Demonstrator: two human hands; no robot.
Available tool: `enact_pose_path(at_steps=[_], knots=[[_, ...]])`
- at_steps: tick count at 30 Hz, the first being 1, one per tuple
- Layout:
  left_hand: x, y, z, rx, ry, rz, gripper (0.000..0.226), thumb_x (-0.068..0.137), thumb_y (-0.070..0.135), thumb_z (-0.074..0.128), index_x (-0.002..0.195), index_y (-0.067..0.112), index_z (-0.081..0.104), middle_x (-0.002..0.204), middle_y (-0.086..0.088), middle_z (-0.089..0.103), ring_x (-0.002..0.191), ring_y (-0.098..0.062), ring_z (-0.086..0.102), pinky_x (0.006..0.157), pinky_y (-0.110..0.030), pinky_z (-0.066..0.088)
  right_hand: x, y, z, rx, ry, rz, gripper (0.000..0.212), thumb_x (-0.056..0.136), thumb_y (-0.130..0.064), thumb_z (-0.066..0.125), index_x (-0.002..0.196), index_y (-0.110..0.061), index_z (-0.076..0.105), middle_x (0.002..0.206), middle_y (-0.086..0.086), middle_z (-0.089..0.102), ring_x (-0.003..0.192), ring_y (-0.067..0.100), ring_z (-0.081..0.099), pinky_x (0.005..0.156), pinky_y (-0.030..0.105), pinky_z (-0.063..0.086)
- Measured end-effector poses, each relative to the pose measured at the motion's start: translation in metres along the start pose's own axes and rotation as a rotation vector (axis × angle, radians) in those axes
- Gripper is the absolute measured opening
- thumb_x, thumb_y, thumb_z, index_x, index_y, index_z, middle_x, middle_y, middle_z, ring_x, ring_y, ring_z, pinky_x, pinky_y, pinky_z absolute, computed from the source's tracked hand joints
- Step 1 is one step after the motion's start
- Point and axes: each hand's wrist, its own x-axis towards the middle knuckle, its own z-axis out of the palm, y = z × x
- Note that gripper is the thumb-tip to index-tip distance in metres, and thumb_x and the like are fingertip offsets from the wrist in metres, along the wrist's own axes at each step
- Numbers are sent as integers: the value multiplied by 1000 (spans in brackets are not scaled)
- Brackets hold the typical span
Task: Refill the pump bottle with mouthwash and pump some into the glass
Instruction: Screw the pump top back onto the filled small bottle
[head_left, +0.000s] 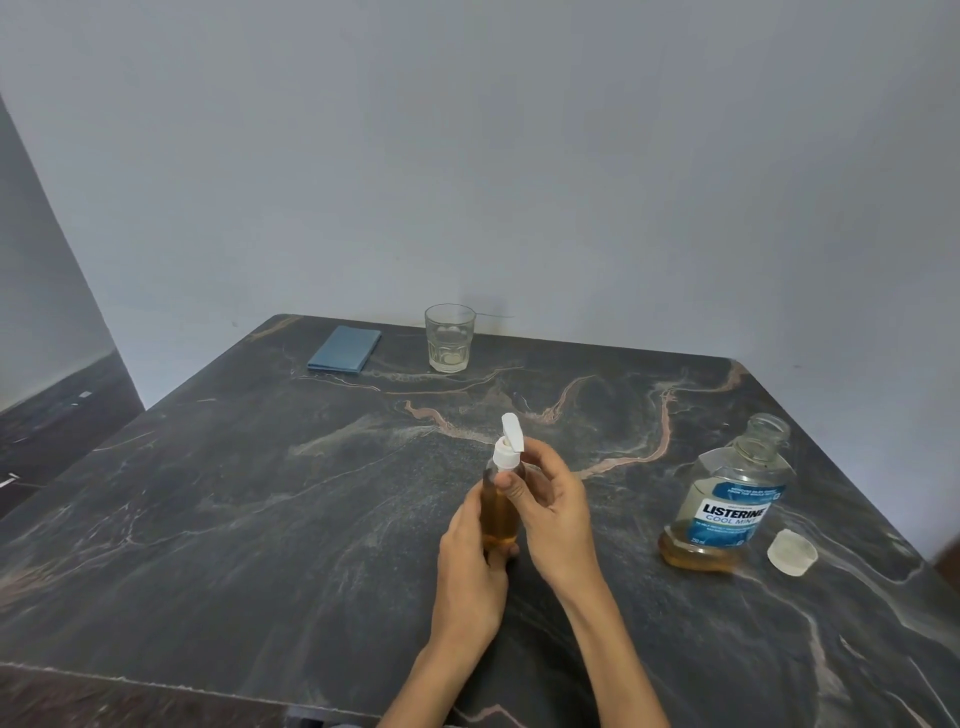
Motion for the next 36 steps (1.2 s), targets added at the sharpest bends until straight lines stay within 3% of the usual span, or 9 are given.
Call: enact_pose_path(at_steps=[3,7,11,14,17,21,26,32,36], knots=[[0,1,1,1,2,2,63,79,-18,56,134,13,49,119,-3,61,106,-14,60,74,-4,44,3,-1,-1,-13,-16,1,30,75,-26,69,102,-20,60,91,-8,71,88,6,65,75,21,51],[0,0,0,22,3,-4,62,80,-15,57,134,16,49,116,0,62,100,-7,61,76,-6,46,3,0,-3,-59,-36,30,28,79,-36,66,101,-21,58,90,-5,70,88,11,66,79,25,52],[1,-1,2,63,5,-12,62,77,-9,64,132,16,49,115,2,62,106,-11,59,93,-31,49,10,-10,-8,-152,-176,75,34,87,-44,48,118,-31,52,109,-18,66,109,1,58,90,17,45],[2,-3,3,81,21,-28,60,75,-4,69,128,16,51,115,4,62,108,-12,57,97,-36,47,16,-22,-8,-195,-229,65,32,90,-38,43,120,-34,53,110,-26,63,109,-7,54,90,10,42],[3,-5,3,70,37,-28,57,73,0,73,124,17,55,110,6,64,105,-11,60,94,-35,49,15,-23,-4,-178,-123,50,16,94,-24,49,102,-29,62,98,-20,68,91,-3,61,80,14,47],[4,-7,5,23,69,-31,56,71,-2,74,122,15,58,108,4,67,101,-12,63,91,-35,52,14,-18,5,-171,59,112,22,91,-12,59,100,-33,61,95,-17,69,93,-3,63,80,15,49],[3,-7,5,-15,75,-34,54,72,-1,73,121,17,58,106,4,68,98,-11,65,89,-34,54,11,-18,13,-273,224,74,29,85,-14,66,81,-41,58,83,-25,62,84,-15,56,69,8,42],[2,-4,4,-14,60,-8,52,74,-2,70,119,19,59,104,5,68,95,-9,65,85,-31,54,11,-20,16,-319,242,73,26,86,-19,65,81,-42,55,84,-18,58,86,2,53,75,23,44],[-1,-1,1,11,22,26,52,78,-6,62,119,25,57,100,6,67,93,-9,64,82,-28,53,9,-20,18,-319,251,61,21,86,-21,66,82,-39,56,86,-20,58,80,-4,50,67,15,40]])
